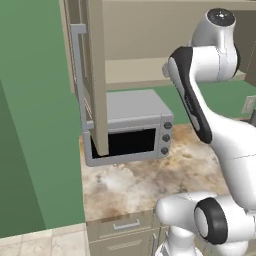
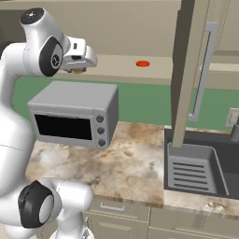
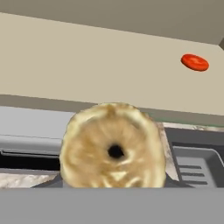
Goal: Pick the candle and candle from the dining table and place them in the open cabinet. Close the cabinet after placing the objects.
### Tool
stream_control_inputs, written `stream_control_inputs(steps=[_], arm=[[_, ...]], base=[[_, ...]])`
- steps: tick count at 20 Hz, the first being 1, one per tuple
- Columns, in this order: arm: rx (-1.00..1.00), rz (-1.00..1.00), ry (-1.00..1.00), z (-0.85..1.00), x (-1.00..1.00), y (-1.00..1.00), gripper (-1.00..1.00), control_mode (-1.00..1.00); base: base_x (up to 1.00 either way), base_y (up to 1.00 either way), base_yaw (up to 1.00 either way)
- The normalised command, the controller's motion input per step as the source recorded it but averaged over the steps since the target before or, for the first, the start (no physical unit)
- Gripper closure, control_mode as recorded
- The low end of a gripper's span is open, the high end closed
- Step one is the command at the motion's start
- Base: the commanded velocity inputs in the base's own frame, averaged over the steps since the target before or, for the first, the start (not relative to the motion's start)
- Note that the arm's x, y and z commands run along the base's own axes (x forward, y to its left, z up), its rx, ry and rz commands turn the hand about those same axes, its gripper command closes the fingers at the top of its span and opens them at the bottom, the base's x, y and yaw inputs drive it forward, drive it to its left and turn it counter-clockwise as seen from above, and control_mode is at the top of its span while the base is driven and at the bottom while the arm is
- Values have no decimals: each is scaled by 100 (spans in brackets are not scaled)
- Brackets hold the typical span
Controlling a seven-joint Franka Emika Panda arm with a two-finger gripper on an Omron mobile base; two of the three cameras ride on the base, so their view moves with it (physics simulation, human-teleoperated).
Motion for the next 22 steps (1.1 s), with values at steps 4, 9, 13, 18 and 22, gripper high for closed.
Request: stream_control_inputs(steps=[4, 9, 13, 18, 22], arm=[[0, -7, 2, 0, 61, 0, 100, -100], [0, -4, 3, 0, 47, 0, 100, -100], [0, -1, 1, -14, 43, 0, 100, -100], [0, 0, 1, -22, 31, 0, 100, -100], [0, 0, 0, -14, 33, 0, 100, -100]], base=[[0, 0, 0], [0, 0, 0], [0, 0, 0], [0, 0, 0], [0, 0, 0]])
